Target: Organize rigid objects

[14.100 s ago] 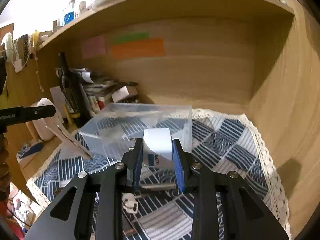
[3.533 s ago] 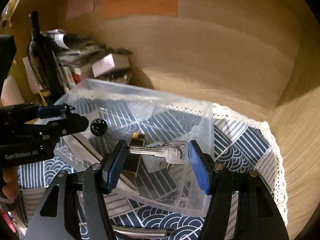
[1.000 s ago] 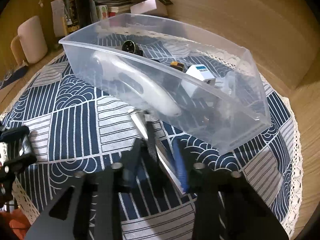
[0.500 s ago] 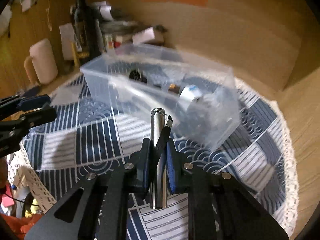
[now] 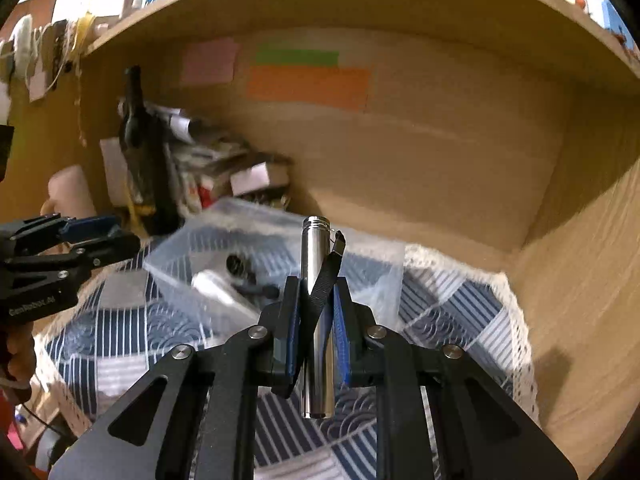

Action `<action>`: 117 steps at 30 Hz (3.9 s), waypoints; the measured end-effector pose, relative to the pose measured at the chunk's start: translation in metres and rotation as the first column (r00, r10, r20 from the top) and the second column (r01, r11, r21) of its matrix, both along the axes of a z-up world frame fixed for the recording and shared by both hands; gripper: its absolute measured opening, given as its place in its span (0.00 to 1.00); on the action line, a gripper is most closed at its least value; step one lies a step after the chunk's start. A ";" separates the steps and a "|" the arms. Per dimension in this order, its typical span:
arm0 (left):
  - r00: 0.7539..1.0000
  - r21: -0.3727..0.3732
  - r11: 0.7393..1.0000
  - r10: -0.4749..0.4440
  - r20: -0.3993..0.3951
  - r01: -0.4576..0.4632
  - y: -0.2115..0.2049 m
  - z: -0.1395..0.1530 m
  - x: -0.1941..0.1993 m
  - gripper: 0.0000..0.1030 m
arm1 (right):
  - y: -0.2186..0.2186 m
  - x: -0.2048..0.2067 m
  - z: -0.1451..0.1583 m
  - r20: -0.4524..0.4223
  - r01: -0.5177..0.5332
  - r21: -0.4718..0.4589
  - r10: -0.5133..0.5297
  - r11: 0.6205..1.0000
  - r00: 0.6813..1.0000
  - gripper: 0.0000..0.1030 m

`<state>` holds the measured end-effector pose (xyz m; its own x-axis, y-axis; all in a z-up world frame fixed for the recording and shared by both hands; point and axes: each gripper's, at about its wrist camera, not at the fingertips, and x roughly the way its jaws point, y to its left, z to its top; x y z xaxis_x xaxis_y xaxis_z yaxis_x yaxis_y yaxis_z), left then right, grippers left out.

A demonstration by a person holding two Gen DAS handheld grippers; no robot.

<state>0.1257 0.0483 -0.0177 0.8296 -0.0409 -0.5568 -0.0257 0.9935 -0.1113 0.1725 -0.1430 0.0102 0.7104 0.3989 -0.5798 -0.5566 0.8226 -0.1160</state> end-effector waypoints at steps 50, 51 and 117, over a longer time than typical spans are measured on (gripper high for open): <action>0.999 0.035 0.999 -0.008 -0.039 0.009 -0.006 -0.018 0.044 0.61 | 0.031 0.014 -0.009 -0.036 -0.039 -0.036 0.038 0.999 0.999 0.43; 1.000 0.039 0.999 -0.006 -0.023 0.007 -0.008 -0.013 0.036 0.63 | 0.029 0.009 -0.005 -0.030 -0.035 -0.022 0.035 0.999 0.999 0.46; 0.966 0.064 0.998 -0.005 0.259 -0.012 -0.046 0.048 -0.083 1.00 | -0.017 -0.098 0.041 0.172 0.045 0.187 -0.078 0.981 0.982 0.99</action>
